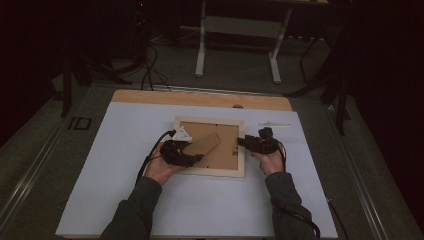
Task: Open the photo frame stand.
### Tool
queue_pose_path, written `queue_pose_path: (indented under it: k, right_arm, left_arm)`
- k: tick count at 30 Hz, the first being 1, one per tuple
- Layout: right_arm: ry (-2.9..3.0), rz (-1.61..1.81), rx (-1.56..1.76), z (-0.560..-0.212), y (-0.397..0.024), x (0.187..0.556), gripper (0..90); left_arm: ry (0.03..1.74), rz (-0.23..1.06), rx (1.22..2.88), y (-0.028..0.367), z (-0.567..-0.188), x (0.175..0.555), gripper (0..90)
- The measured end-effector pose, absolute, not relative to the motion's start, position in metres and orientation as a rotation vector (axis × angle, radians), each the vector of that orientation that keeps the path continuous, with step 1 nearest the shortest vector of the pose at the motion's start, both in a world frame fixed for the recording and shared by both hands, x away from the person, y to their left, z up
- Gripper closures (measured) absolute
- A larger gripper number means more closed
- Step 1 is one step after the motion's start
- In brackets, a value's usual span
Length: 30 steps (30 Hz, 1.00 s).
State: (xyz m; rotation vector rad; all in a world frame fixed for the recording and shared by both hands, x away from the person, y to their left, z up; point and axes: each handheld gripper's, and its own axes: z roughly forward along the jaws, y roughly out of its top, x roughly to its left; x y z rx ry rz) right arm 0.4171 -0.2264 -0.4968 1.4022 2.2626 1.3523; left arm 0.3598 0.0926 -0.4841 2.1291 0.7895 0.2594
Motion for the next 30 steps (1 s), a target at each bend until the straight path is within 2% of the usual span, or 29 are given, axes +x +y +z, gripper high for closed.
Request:
queue_pose_path:
  k: [14,21,24,30]
  right_arm:
    - [2.339,1.505,1.461,-0.500,-0.232,0.431,48.7]
    - [2.306,1.555,1.485,-0.496,-0.235,0.430,53.7]
    - [2.266,1.572,1.482,-0.493,-0.234,0.429,58.7]
    - [2.242,1.560,1.451,-0.485,-0.231,0.428,59.5]
  left_arm:
    - [0.717,0.311,2.125,0.094,-0.481,0.352,43.8]
    - [0.701,0.316,2.140,0.095,-0.480,0.352,43.8]
    - [0.689,0.306,2.144,0.095,-0.479,0.352,44.3]
    - [0.692,0.324,2.143,0.095,-0.478,0.353,45.3]
